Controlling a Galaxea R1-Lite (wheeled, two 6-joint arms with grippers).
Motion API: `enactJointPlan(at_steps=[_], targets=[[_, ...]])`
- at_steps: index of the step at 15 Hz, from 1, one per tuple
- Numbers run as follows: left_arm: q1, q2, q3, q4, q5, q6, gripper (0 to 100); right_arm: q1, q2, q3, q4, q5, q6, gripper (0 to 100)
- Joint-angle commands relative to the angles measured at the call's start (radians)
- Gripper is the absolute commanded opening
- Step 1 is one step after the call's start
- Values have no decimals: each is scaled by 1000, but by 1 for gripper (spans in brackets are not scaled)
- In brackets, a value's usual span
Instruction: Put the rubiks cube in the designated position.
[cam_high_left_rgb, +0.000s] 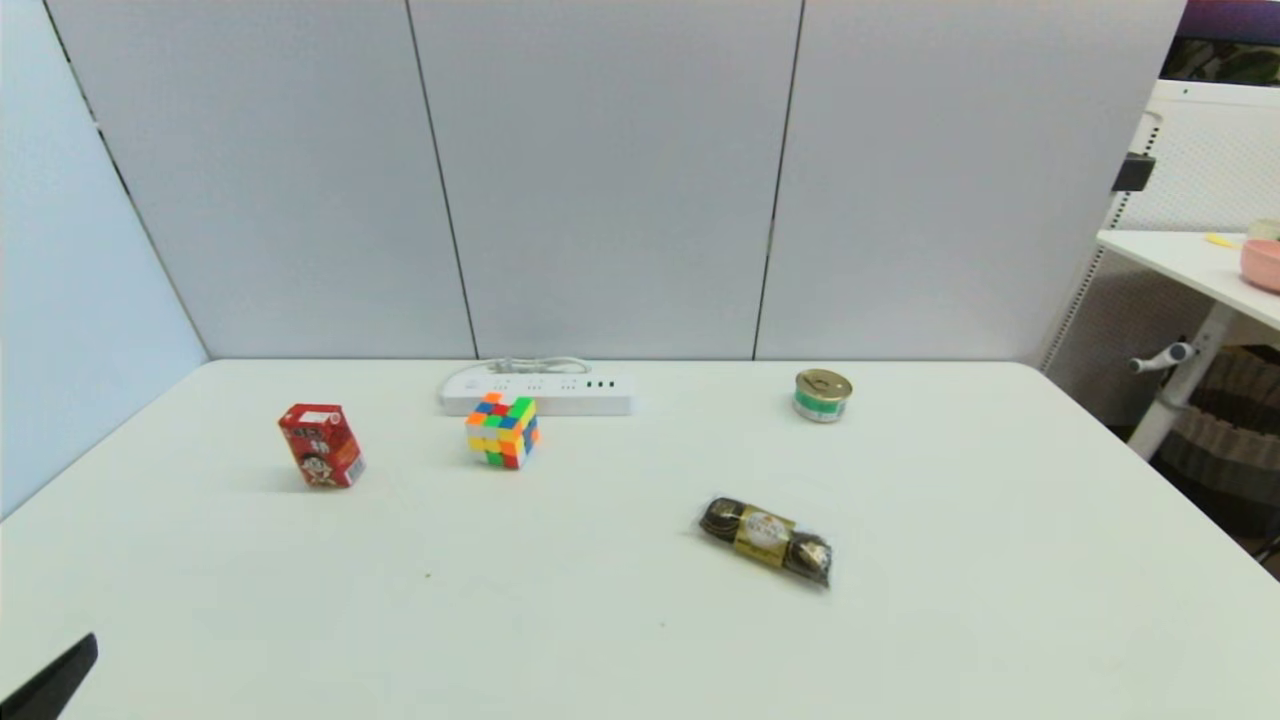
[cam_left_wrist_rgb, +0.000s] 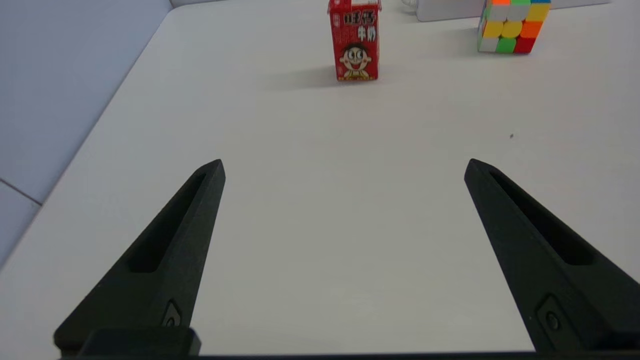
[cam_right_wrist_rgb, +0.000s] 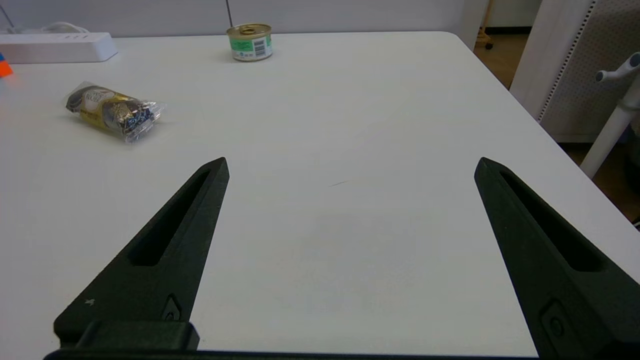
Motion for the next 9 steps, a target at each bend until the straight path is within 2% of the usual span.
enactJointPlan(at_steps=[1, 5, 9], targets=[[64, -290, 221, -30, -84, 4, 100, 0, 1, 0, 0, 0, 0, 100], [41, -431, 286, -44, -110, -1, 100, 0, 1, 0, 0, 0, 0, 100], [41, -441, 297, -70, -113, -11, 100, 0, 1, 0, 0, 0, 0, 100]])
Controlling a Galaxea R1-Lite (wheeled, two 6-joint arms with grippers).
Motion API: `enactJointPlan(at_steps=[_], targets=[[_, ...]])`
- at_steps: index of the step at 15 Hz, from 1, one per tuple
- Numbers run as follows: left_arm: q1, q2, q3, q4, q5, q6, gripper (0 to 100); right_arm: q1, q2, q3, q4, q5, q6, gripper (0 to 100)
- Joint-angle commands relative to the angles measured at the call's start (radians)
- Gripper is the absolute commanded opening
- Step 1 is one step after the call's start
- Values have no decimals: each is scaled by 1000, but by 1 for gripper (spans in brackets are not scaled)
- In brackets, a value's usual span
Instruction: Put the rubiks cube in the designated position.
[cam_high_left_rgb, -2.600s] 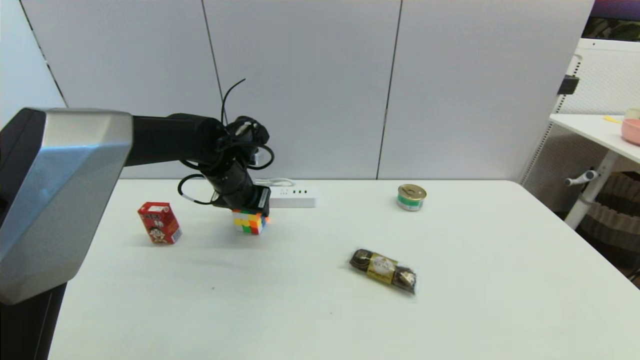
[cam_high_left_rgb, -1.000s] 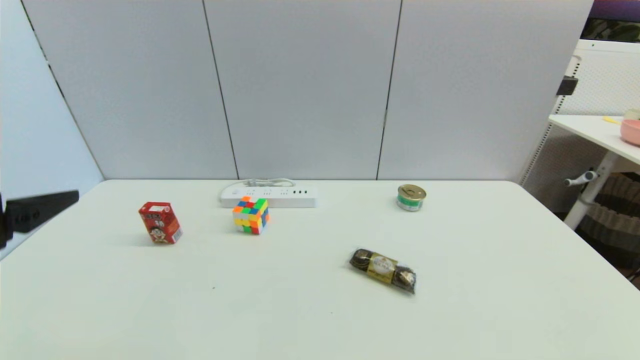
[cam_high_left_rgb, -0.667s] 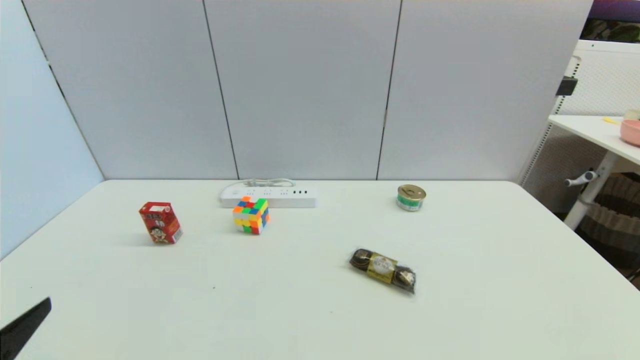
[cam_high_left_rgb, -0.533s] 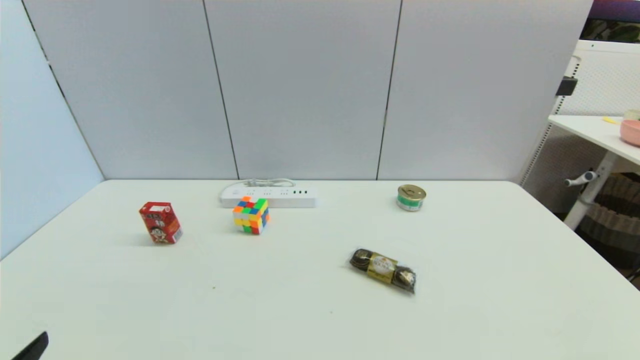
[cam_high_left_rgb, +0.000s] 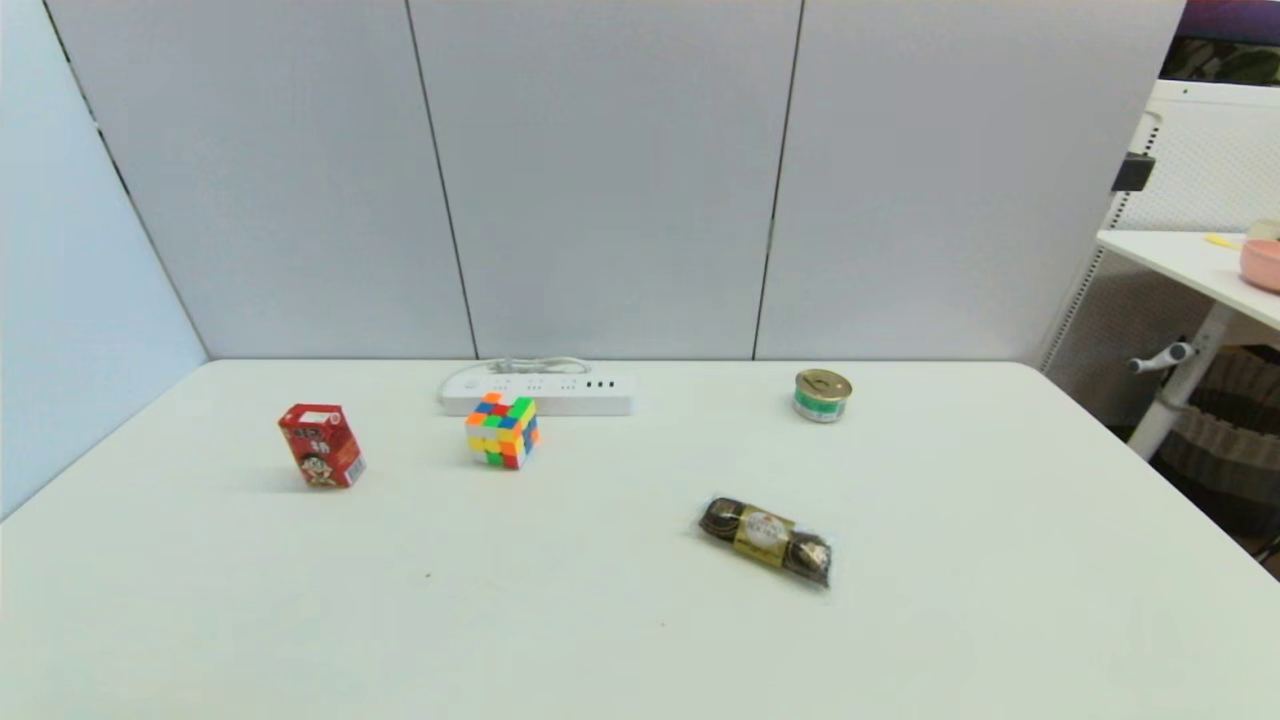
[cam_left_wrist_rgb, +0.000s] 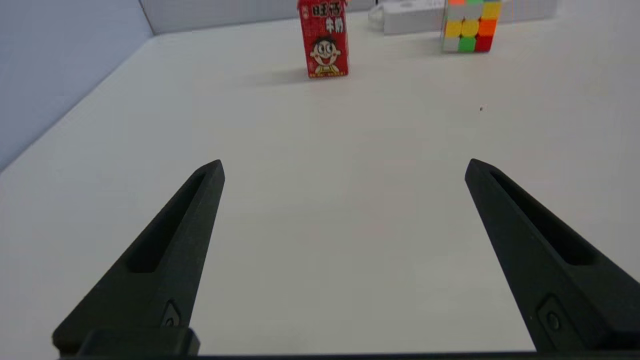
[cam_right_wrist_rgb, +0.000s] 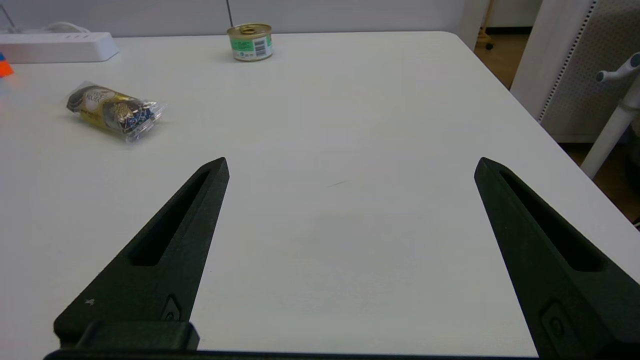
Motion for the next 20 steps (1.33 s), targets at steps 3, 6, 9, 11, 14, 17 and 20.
enactJointPlan(at_steps=[3, 6, 9, 11, 14, 17, 20], targets=[[0, -35, 9, 1, 2, -23, 100, 0, 1, 0, -1, 0, 0, 100], [0, -35, 9, 1, 3, -57, 100, 0, 1, 0, -1, 0, 0, 100], [0, -35, 9, 0, 8, -93, 100, 0, 1, -2, -1, 0, 0, 100], [0, -35, 9, 0, 17, -99, 100, 0, 1, 0, -1, 0, 0, 100], [0, -35, 9, 0, 17, -99, 100, 0, 1, 0, -1, 0, 0, 100], [0, -35, 9, 0, 17, -99, 100, 0, 1, 0, -1, 0, -1, 100], [0, -35, 9, 0, 17, -99, 100, 0, 2, -2, 1, 0, 0, 100]])
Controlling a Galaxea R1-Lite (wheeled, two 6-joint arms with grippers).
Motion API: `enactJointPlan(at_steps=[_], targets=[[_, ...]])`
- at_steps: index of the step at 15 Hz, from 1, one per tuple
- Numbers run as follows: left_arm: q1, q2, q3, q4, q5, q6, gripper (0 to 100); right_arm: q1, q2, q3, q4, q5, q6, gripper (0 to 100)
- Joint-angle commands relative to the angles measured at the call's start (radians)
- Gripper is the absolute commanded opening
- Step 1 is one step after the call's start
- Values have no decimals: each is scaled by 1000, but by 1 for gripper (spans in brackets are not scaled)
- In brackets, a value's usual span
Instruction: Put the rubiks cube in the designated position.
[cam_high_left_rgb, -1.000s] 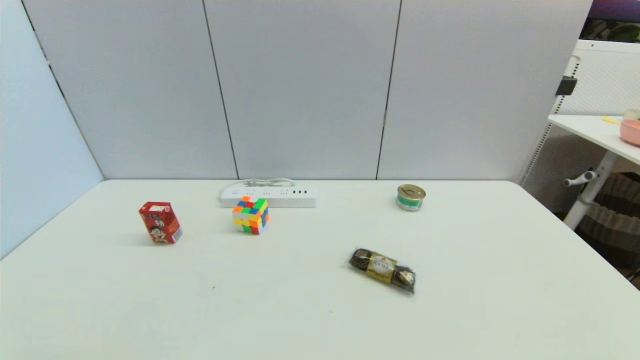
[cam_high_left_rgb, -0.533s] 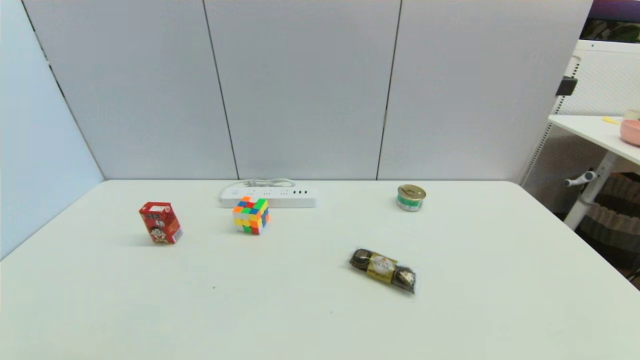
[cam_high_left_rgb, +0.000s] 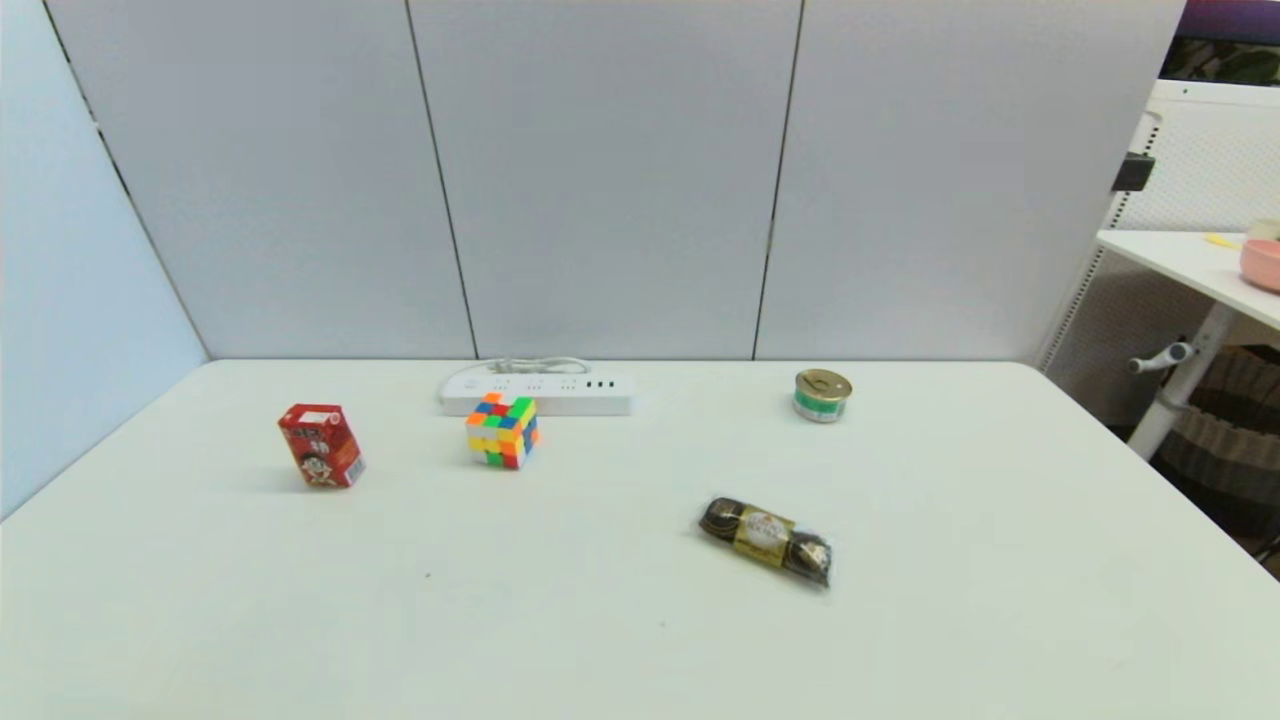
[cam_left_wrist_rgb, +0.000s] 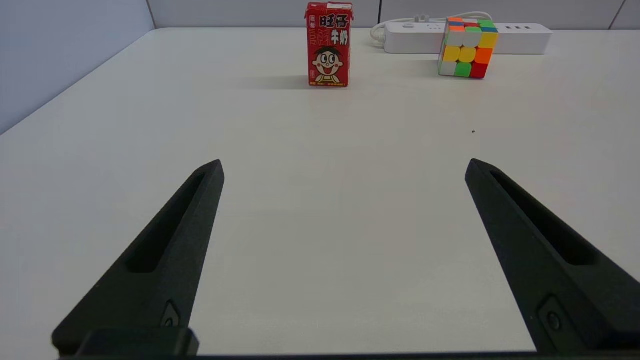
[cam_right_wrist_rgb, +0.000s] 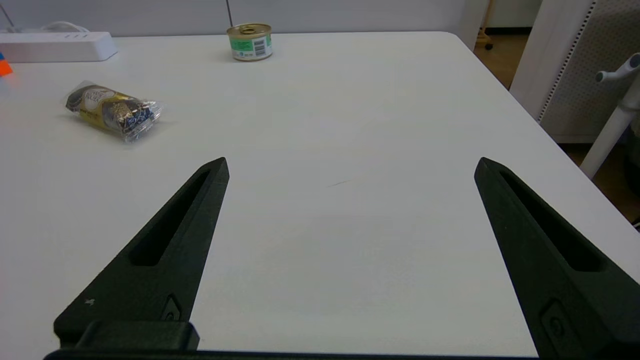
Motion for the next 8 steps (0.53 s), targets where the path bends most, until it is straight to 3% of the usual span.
enactJointPlan(at_steps=[1, 8], targets=[[0, 3, 0, -1, 0, -1, 100, 0, 2, 0, -1, -1, 6, 100], [0, 3, 0, -1, 1, 1, 100, 0, 1, 0, -1, -1, 8, 100]])
